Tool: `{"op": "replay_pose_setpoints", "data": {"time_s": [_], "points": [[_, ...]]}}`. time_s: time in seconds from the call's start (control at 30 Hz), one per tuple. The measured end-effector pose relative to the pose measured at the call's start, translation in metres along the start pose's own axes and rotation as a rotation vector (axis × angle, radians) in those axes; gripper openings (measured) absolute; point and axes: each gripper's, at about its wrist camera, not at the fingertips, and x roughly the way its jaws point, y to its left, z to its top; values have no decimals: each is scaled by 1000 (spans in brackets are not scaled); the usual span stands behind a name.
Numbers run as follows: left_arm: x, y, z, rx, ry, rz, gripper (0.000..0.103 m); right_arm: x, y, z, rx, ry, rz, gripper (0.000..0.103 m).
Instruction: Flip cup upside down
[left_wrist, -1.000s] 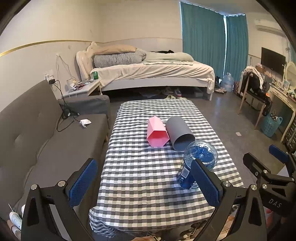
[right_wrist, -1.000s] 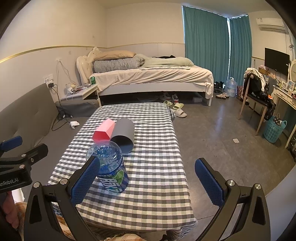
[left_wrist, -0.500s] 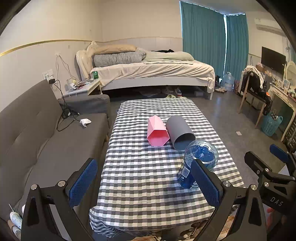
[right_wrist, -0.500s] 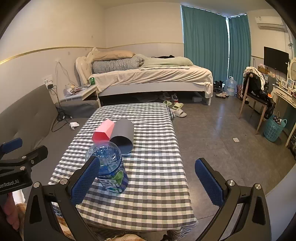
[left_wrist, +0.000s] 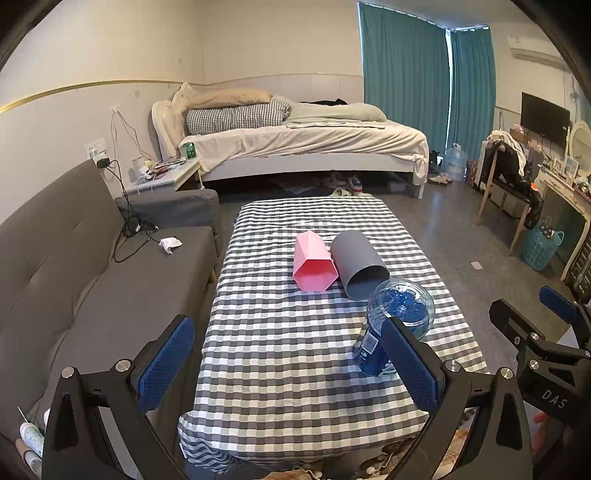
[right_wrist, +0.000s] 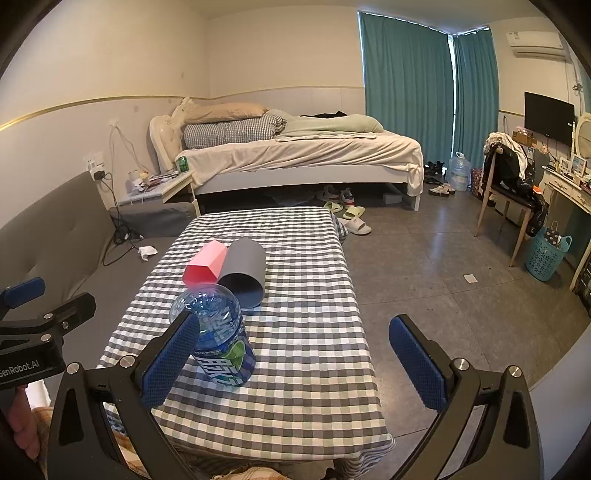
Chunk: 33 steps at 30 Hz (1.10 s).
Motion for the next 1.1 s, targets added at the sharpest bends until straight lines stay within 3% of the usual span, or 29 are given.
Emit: {"op": "replay_pose_setpoints", "data": {"time_s": [1.1], "points": [[0,3,-2,-1,6,-4,103,-2,0,1,-1,2,-2,103]]}}
